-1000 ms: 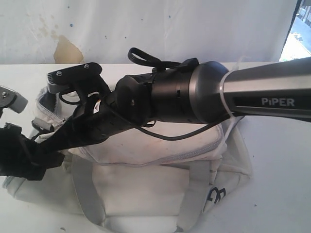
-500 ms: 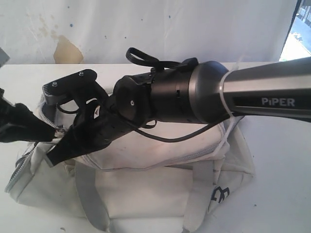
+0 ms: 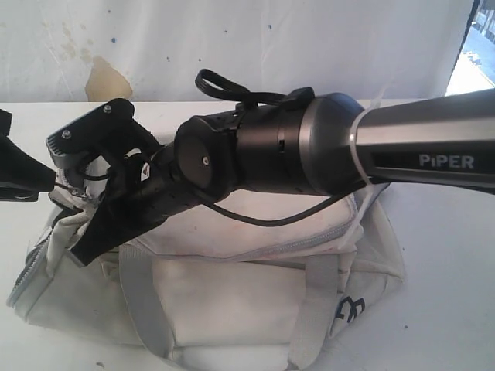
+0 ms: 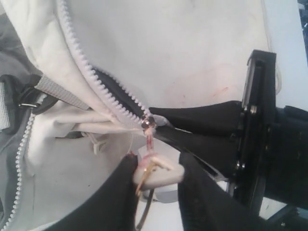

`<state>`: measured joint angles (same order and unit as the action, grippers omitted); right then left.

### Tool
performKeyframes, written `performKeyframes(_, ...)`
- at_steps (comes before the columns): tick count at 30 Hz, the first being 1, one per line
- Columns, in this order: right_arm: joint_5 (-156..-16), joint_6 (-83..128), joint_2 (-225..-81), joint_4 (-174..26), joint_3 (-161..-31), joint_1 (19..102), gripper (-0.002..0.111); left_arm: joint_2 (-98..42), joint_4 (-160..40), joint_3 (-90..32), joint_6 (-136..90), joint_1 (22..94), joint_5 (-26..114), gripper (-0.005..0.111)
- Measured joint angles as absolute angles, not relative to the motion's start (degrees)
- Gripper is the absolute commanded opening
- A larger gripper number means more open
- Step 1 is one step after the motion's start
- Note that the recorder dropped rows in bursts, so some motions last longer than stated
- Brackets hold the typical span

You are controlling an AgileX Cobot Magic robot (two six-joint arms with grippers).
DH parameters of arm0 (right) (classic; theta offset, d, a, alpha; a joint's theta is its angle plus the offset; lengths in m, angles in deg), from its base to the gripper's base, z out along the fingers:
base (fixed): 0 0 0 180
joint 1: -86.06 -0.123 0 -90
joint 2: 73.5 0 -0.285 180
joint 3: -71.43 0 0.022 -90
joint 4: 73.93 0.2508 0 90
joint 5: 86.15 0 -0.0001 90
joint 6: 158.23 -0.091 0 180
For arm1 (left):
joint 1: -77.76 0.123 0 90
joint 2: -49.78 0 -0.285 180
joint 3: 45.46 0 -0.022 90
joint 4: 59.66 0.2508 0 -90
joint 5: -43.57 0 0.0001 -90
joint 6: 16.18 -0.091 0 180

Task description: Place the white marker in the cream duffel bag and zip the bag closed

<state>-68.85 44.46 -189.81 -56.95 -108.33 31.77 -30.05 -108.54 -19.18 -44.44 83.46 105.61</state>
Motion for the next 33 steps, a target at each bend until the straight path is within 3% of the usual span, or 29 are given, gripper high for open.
performKeyframes(16, -71.9, 47.0, -190.2, -62.3, -106.1, 30.7, 0.001, -33.1, -108.6, -19.9, -41.8, 83.6, 104.2, 0.0)
performKeyframes(18, -73.8, 46.1, -190.2, -62.4, -106.0, 30.7, 0.012, -33.1, -109.2, -20.0, -45.4, 83.9, 106.5, 0.0)
performKeyframes(21, -74.0, 43.4, -190.4, -62.3, -105.9, 30.7, 0.049, -33.0, -110.0, -20.2, -49.3, 84.0, 106.7, 0.0)
performKeyframes(24, -73.2, 41.7, -190.8, -62.2, -106.1, 30.8, 0.071, -32.8, -110.3, -20.6, -50.0, 84.1, 105.3, 0.0)
performKeyframes(31, -72.2, 38.2, -188.6, -62.2, -106.2, 30.8, 0.07, -32.6, -110.3, -20.6, -50.7, 84.2, 103.2, 0.0)
performKeyframes(33, -71.4, 35.8, -187.2, -62.2, -106.3, 30.8, 0.064, -32.7, -110.6, -19.9, -50.9, 84.3, 105.8, 0.0)
